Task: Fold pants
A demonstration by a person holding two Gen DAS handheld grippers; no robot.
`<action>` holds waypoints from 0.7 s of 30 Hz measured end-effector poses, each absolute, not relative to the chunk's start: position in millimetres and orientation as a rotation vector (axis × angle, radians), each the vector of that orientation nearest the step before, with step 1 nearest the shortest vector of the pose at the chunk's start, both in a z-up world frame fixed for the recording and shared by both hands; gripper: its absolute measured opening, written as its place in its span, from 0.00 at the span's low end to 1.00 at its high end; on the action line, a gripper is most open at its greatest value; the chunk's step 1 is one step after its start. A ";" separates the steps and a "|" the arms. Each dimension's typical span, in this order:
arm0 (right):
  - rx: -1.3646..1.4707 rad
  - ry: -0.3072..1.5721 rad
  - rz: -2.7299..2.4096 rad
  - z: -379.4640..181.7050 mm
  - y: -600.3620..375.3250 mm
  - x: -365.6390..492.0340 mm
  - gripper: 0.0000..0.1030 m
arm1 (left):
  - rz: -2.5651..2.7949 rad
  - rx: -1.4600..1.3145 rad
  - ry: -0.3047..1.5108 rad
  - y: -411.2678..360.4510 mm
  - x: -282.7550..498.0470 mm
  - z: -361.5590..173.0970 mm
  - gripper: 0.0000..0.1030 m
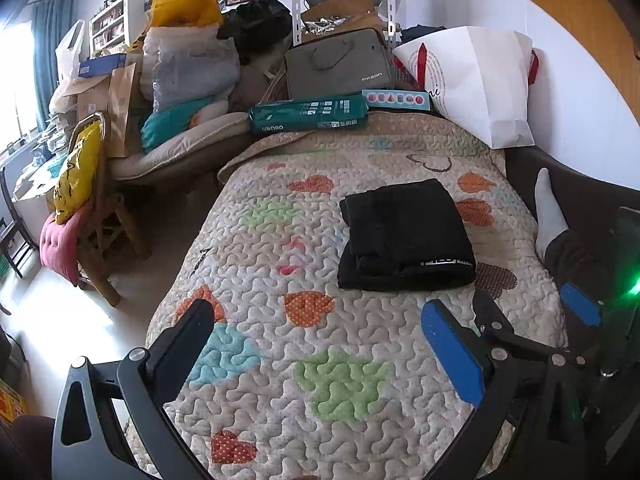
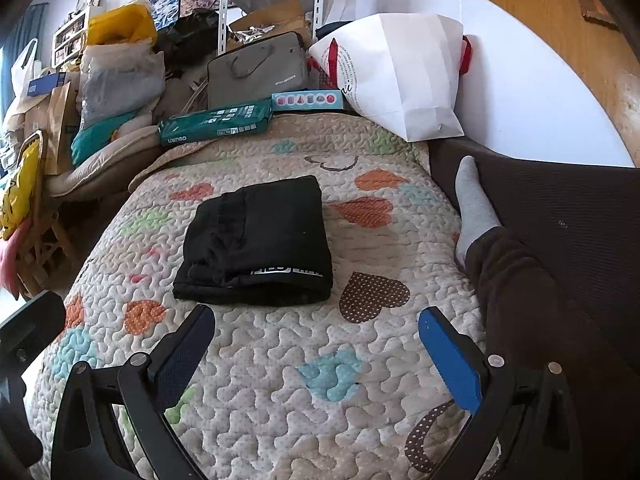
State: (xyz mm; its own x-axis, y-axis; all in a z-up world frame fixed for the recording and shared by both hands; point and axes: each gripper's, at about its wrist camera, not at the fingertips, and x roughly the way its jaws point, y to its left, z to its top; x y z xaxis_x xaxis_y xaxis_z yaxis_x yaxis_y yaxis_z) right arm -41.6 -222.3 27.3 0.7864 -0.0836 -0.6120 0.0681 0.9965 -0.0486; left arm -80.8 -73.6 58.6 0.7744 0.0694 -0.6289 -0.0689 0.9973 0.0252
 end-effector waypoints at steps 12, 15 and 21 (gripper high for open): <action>-0.041 0.682 -0.071 20.9 -216.5 -38.6 1.00 | 0.005 -0.062 0.766 -71.8 -63.9 45.0 1.00; -0.051 0.685 -0.068 17.9 -213.7 -38.0 1.00 | -0.027 -0.088 0.823 -71.4 -50.7 33.6 1.00; -0.054 0.713 -0.064 10.5 -212.2 -33.5 1.00 | -0.003 -0.095 0.853 -66.0 -44.1 22.9 1.00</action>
State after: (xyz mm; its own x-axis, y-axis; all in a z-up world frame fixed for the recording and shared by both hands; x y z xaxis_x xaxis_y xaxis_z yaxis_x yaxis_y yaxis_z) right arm -33.5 -212.2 10.5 0.7545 -0.0769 -0.6518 0.0402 0.9967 -0.0710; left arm -44.1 -66.0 22.9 0.6579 -0.0407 -0.7520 -0.0352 0.9958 -0.0846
